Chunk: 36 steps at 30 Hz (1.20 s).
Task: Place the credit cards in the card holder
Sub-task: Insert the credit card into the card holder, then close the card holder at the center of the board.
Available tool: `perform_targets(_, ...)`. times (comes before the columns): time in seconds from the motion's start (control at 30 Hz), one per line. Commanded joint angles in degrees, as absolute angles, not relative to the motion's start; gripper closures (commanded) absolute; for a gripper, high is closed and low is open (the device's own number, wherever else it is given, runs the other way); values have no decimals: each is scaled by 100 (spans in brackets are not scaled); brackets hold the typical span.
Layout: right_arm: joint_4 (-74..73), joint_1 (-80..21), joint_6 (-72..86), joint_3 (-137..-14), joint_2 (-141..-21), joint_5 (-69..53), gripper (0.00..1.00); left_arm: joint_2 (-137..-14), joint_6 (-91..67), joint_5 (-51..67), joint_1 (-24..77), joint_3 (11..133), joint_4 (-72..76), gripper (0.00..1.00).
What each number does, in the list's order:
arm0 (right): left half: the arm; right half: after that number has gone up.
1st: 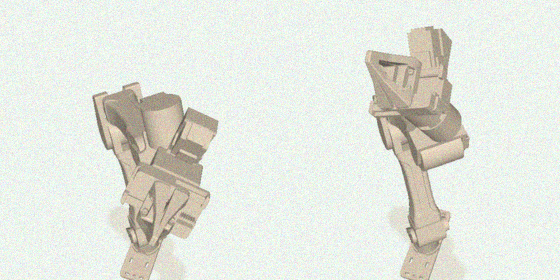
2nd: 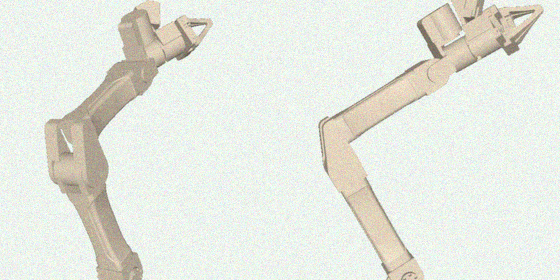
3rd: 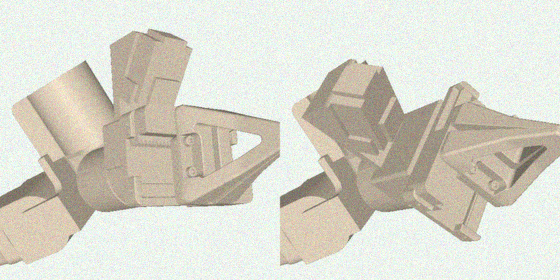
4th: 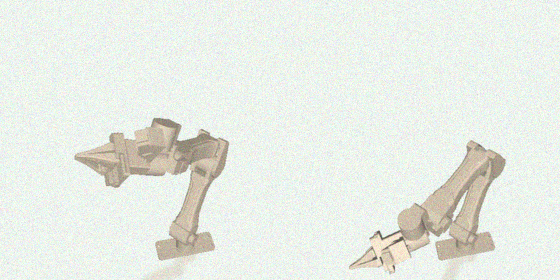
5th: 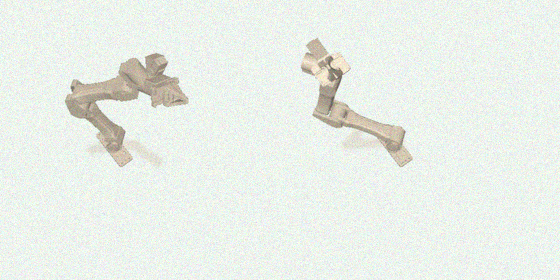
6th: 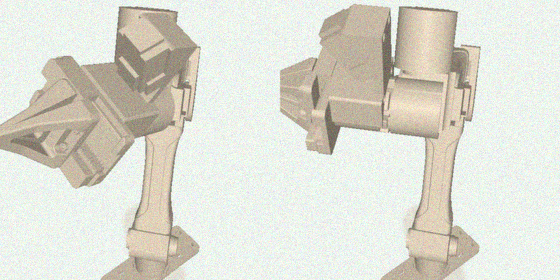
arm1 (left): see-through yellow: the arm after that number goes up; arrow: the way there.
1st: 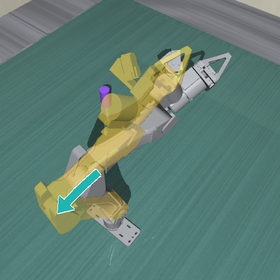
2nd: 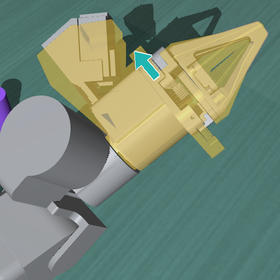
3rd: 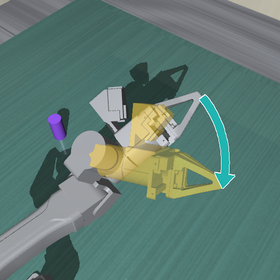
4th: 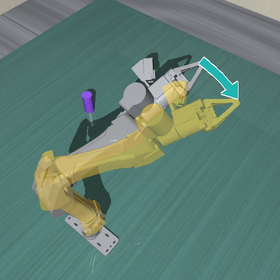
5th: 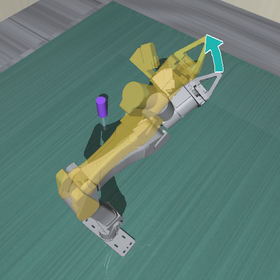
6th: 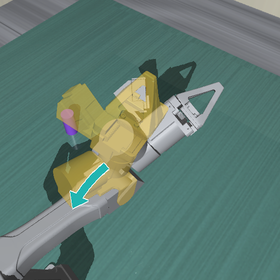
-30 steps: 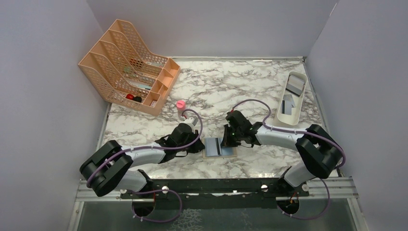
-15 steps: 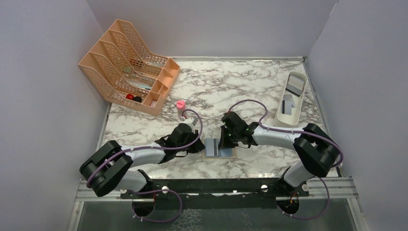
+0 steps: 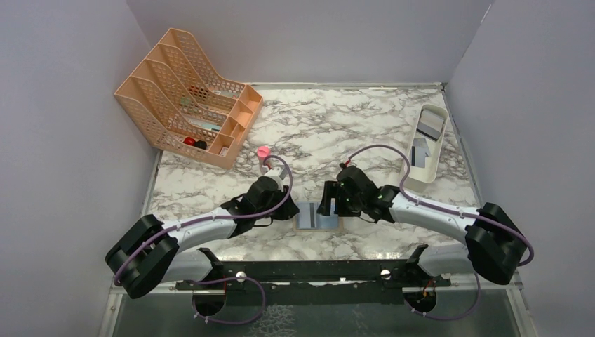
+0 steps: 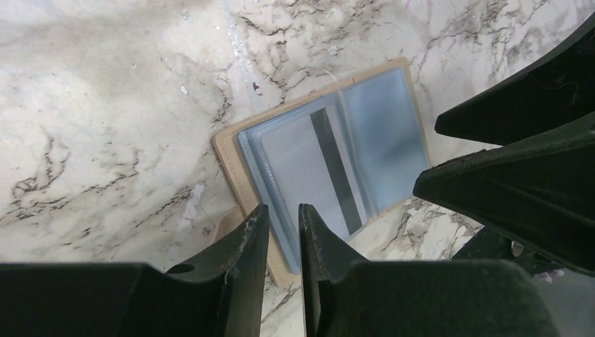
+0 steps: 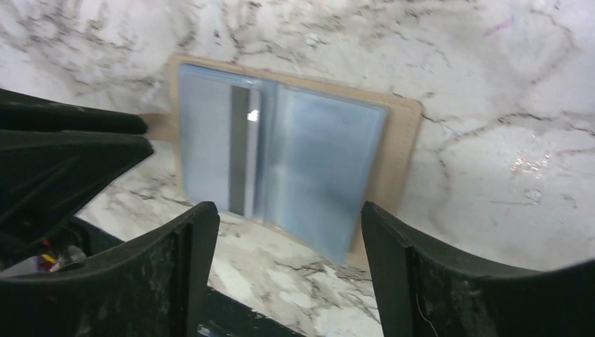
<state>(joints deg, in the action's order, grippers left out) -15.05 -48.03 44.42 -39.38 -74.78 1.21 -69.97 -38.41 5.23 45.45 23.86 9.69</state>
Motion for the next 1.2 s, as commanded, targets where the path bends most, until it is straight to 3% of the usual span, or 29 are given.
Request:
perform_targets(0.0,-1630,-4843,4550,-3672,-7305,521,16,-6917,-3669,267,4552,2491,649,74)
perform_targets(0.33,-1537,-4826,4835,-3432,-7462,656,6,-6921,-3718,68,4548,2255,595,79)
perform_targets(0.43,-1174,-4825,4966,-3261,-7487,286,6,-6940,-3781,77,4553,2088,739,85)
perform_targets(0.7,-456,-4825,5474,-2978,-7656,-437,7,-7086,-3910,214,4549,1847,1044,85)
perform_targets(1.17,846,-4830,6236,-2532,-6470,-1099,11,-6961,-4064,476,4552,1723,1345,85)
